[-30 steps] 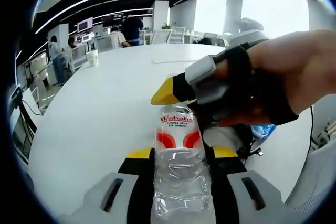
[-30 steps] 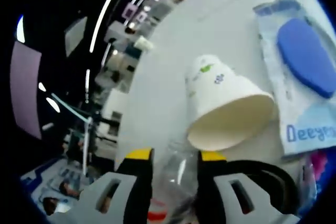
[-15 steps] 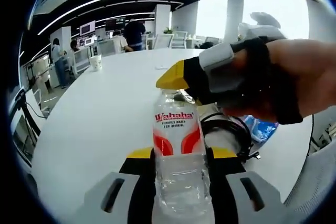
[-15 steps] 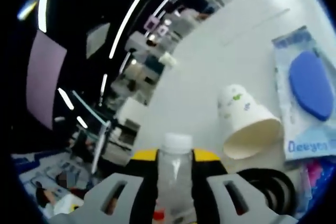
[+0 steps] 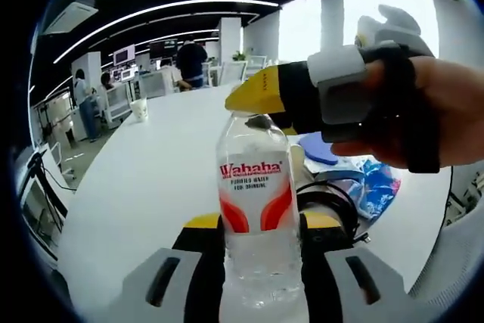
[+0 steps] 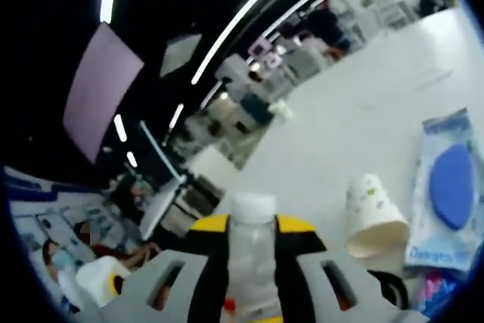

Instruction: Arrange the tabletop items into an orderly group along one side of the table until the central work area is clear of visible clutter.

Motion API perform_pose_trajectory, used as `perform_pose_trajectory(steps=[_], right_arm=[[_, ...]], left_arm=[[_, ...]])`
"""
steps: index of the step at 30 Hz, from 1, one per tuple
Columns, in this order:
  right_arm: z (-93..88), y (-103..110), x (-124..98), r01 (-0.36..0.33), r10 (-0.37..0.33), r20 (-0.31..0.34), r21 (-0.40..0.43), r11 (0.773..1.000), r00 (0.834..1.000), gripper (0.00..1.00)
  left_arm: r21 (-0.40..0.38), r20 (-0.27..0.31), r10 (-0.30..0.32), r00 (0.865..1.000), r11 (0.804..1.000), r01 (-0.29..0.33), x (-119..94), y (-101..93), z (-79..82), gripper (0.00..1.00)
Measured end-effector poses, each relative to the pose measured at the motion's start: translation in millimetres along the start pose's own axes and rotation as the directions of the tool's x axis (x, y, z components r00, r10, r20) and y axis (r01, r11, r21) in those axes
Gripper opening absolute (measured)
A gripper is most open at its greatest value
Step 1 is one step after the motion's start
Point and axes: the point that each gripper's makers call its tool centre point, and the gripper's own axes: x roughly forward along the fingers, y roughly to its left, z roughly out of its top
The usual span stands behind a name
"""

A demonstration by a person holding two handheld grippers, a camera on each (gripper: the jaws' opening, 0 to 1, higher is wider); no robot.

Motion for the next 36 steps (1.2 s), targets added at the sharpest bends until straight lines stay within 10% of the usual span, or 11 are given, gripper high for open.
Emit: perform_pose_trajectory(steps=[15,36], right_arm=[[47.6,32.9,19.1,-0.152,0.163,0.015,-0.292,0.944,0.987,0.18],[79.0,19.6,70.5,-0.198,0.237,0.045,-0.414,0.888,0.97,0.18]], left_arm=[[0.008,0.094,0.054,0.994,0.998,-0.055,25.1,31.0,48.2,0.36],[0.033,0.122,0.116,0.986,0.992,-0.121,87.4,81.5,75.6,0.36]])
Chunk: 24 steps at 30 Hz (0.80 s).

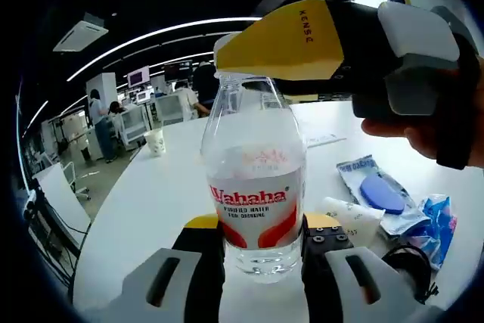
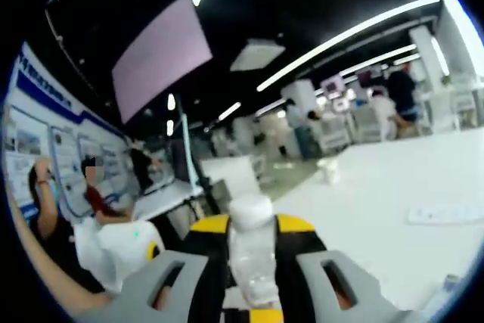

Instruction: Arrange the tabletop items into an orderly group along one side of the table until the central work area is clear of visible clutter.

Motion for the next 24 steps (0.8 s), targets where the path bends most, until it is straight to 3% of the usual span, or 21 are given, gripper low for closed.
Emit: perform_pose_trajectory(steps=[6,15,24], right_arm=[[0.0,-16.7,19.5,-0.047,0.047,0.012,-0.059,0.997,0.999,0.18],[-8.9,-37.0,34.2,-0.116,0.117,0.025,-0.061,0.991,0.993,0.18],[-25.4,-34.0,39.8,-0.17,0.17,-0.008,-0.113,0.979,0.985,0.18]], left_arm=[[-0.04,0.018,0.039,0.999,0.998,-0.038,21.9,11.2,2.3,0.36],[-0.033,0.007,0.09,0.996,0.995,-0.089,37.6,23.9,-6.9,0.37],[-0.04,-0.004,0.124,0.992,0.991,-0.124,48.2,29.5,-21.1,0.37]])
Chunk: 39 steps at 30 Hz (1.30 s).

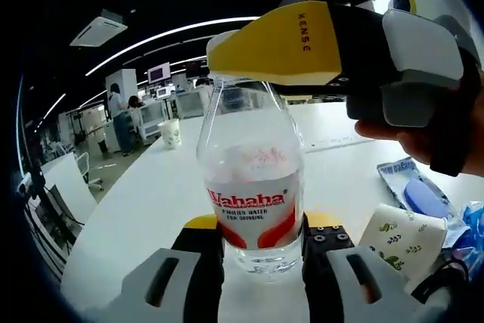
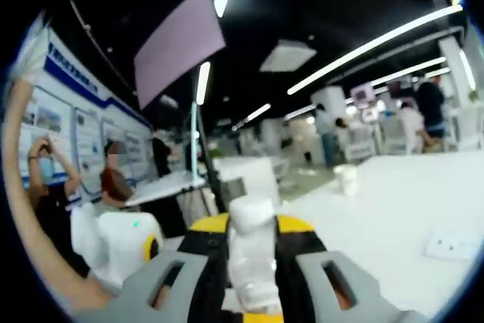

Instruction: Arrange the tabletop items into an orderly group along one side of the table until the central work area is clear of visible clutter.

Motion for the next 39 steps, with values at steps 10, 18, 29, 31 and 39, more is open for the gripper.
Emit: perform_pose_trajectory(steps=[10,18,29,31,39], right_arm=[[-3.3,2.2,-0.2,-0.035,0.035,0.016,-0.01,0.999,0.999,0.18],[-2.3,9.5,2.6,-0.078,0.078,0.012,-0.045,0.996,0.997,0.18],[-1.0,15.9,4.0,-0.07,0.072,0.014,-0.08,0.994,0.997,0.2],[1.9,16.3,7.6,-0.05,0.053,0.025,-0.098,0.994,0.998,0.32],[6.3,6.8,9.8,-0.01,0.015,0.045,-0.096,0.995,0.999,0.49]], left_arm=[[0.008,0.024,0.007,1.0,1.0,-0.007,7.7,3.0,-2.0,0.37],[0.005,0.036,0.028,0.999,1.0,-0.028,6.3,5.0,-3.5,0.38],[0.048,0.031,0.035,0.999,0.998,-0.036,3.5,5.5,-4.8,0.4],[0.055,0.055,0.023,0.998,0.998,-0.026,3.5,4.0,-1.5,0.46],[-0.011,0.094,0.012,0.995,1.0,-0.011,5.8,7.0,4.2,0.75]])
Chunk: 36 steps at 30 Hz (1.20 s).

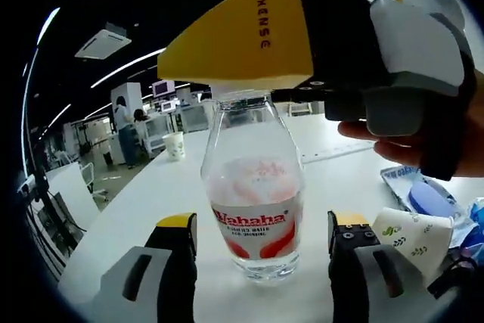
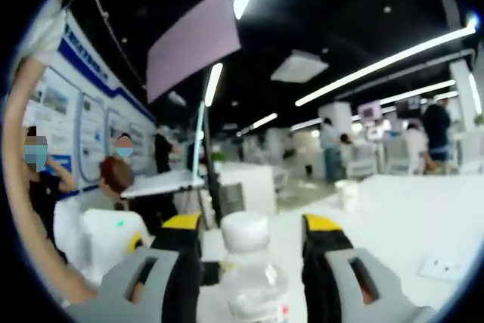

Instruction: Arrange the tabletop items into an orderly group along one side of the table until the central work area is clear of visible clutter.

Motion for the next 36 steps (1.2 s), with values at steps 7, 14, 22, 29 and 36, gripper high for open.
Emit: perform_pose_trajectory(steps=[7,14,22,29,36], right_arm=[[-0.3,6.7,-5.0,0.004,-0.004,-0.027,-0.004,1.0,1.0,0.54],[3.6,8.6,-10.1,0.033,-0.033,-0.026,-0.012,0.999,0.999,0.65],[11.6,13.8,-19.5,0.062,-0.062,-0.028,-0.014,0.998,0.998,0.73],[12.3,22.7,-29.5,0.086,-0.086,-0.054,-0.004,0.996,0.995,0.82],[15.7,27.9,-39.4,0.1,-0.099,-0.076,0.01,0.995,0.992,0.87]], left_arm=[[-0.013,-0.006,-0.012,1.0,1.0,0.012,-9.3,-1.4,2.8,0.8],[-0.023,0.009,-0.02,1.0,1.0,0.02,-19.7,-5.5,10.0,0.85],[-0.036,-0.005,-0.035,0.999,0.999,0.035,-35.1,-8.9,11.4,0.91],[-0.046,-0.012,-0.049,0.999,0.998,0.048,-50.8,-13.5,10.3,0.96],[-0.049,-0.035,-0.078,0.996,0.996,0.077,-63.7,-19.8,9.7,1.0]])
